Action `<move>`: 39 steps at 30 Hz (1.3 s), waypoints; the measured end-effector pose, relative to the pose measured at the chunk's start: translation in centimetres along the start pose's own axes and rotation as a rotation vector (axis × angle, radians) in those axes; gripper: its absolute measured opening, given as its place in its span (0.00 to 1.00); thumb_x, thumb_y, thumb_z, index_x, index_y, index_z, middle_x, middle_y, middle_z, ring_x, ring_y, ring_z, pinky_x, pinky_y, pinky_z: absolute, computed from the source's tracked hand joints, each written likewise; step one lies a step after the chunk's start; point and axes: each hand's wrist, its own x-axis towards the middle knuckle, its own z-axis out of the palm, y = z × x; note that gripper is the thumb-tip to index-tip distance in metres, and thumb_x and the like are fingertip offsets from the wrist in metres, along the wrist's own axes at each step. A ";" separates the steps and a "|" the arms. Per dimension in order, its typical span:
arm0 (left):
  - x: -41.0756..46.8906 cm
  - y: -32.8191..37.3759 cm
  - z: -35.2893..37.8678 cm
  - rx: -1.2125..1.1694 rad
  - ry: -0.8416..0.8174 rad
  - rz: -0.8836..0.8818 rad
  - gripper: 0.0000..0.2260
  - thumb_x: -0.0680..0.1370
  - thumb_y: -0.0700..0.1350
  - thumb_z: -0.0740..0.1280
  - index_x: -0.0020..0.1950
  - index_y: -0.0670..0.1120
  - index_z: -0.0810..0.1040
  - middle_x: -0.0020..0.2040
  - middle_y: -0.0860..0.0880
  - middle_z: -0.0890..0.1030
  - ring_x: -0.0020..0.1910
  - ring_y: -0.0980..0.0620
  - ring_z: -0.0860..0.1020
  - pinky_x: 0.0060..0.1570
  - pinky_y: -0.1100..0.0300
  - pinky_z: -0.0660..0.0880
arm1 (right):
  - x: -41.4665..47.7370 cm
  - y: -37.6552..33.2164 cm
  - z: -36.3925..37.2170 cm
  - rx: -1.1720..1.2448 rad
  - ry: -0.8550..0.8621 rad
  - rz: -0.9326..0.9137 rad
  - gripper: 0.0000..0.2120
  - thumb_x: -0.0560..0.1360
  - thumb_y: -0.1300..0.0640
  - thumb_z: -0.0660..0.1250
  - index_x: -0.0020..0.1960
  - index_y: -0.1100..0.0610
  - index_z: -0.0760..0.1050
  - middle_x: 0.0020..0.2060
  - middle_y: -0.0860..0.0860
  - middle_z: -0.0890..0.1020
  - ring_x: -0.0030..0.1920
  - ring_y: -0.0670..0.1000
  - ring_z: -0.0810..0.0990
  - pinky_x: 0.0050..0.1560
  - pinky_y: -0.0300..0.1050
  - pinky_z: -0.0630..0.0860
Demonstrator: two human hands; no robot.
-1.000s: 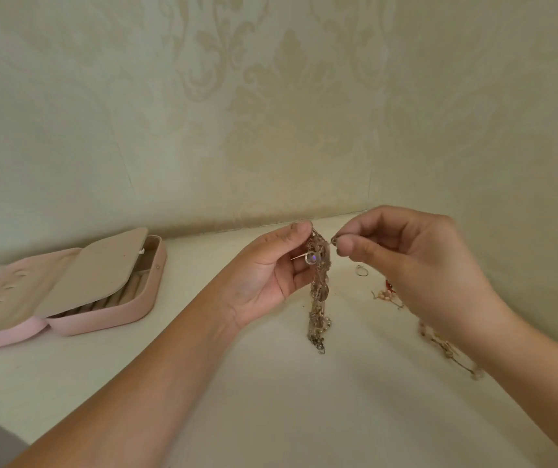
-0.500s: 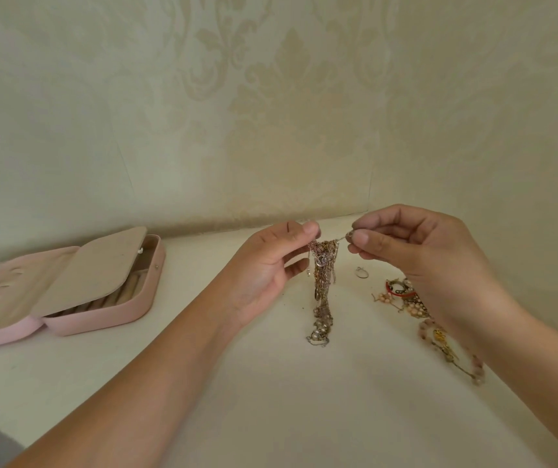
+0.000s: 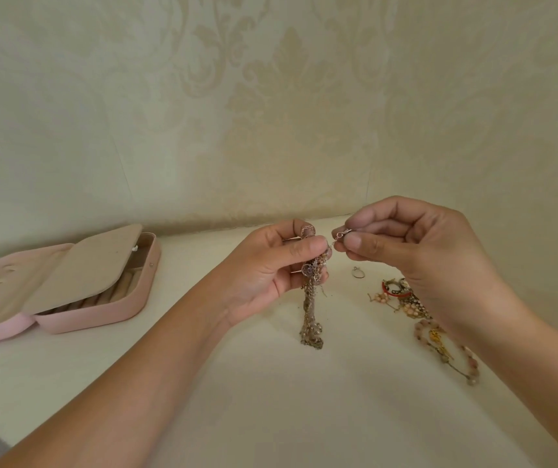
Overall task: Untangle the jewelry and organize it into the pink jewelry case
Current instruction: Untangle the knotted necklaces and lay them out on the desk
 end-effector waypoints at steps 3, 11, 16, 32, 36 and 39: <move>0.1 0.0 -0.3 -0.045 -0.023 0.022 0.11 0.59 0.43 0.79 0.34 0.47 0.78 0.33 0.47 0.78 0.30 0.53 0.77 0.36 0.60 0.78 | -0.2 -0.3 0.1 0.015 -0.010 -0.024 0.10 0.60 0.60 0.74 0.41 0.58 0.79 0.38 0.55 0.86 0.41 0.53 0.85 0.49 0.49 0.80; 0.0 0.3 -0.3 -0.130 -0.037 0.056 0.09 0.61 0.43 0.78 0.34 0.46 0.79 0.33 0.48 0.77 0.29 0.54 0.77 0.35 0.61 0.78 | -0.4 -0.6 0.3 0.020 -0.015 -0.092 0.09 0.63 0.63 0.73 0.42 0.59 0.77 0.35 0.56 0.85 0.37 0.51 0.84 0.42 0.39 0.80; 0.0 0.4 -0.1 -0.087 -0.009 0.047 0.06 0.61 0.45 0.77 0.33 0.47 0.82 0.34 0.48 0.80 0.30 0.55 0.78 0.35 0.63 0.78 | 0.0 -0.3 -0.2 0.034 -0.001 -0.008 0.06 0.70 0.69 0.70 0.41 0.60 0.81 0.36 0.56 0.85 0.36 0.50 0.83 0.42 0.39 0.81; 0.2 -0.9 0.8 0.133 0.183 -0.043 0.06 0.66 0.40 0.69 0.36 0.43 0.72 0.30 0.51 0.80 0.29 0.57 0.79 0.31 0.66 0.77 | -0.8 2.1 1.4 -0.488 0.078 0.013 0.09 0.65 0.52 0.78 0.33 0.49 0.79 0.27 0.41 0.80 0.27 0.40 0.74 0.32 0.36 0.72; 0.4 -1.1 0.5 0.126 0.185 -0.033 0.06 0.66 0.41 0.70 0.37 0.43 0.73 0.33 0.49 0.81 0.32 0.54 0.81 0.37 0.63 0.80 | -0.5 2.4 0.9 -0.509 0.067 -0.002 0.05 0.68 0.55 0.77 0.37 0.48 0.82 0.28 0.39 0.81 0.28 0.38 0.75 0.29 0.28 0.67; 0.5 -1.3 0.4 0.172 0.182 -0.025 0.07 0.66 0.43 0.70 0.38 0.43 0.73 0.33 0.50 0.81 0.34 0.54 0.81 0.42 0.61 0.80 | -0.5 2.3 0.5 -0.549 0.046 -0.064 0.04 0.70 0.59 0.75 0.38 0.51 0.83 0.27 0.38 0.80 0.27 0.36 0.75 0.29 0.26 0.67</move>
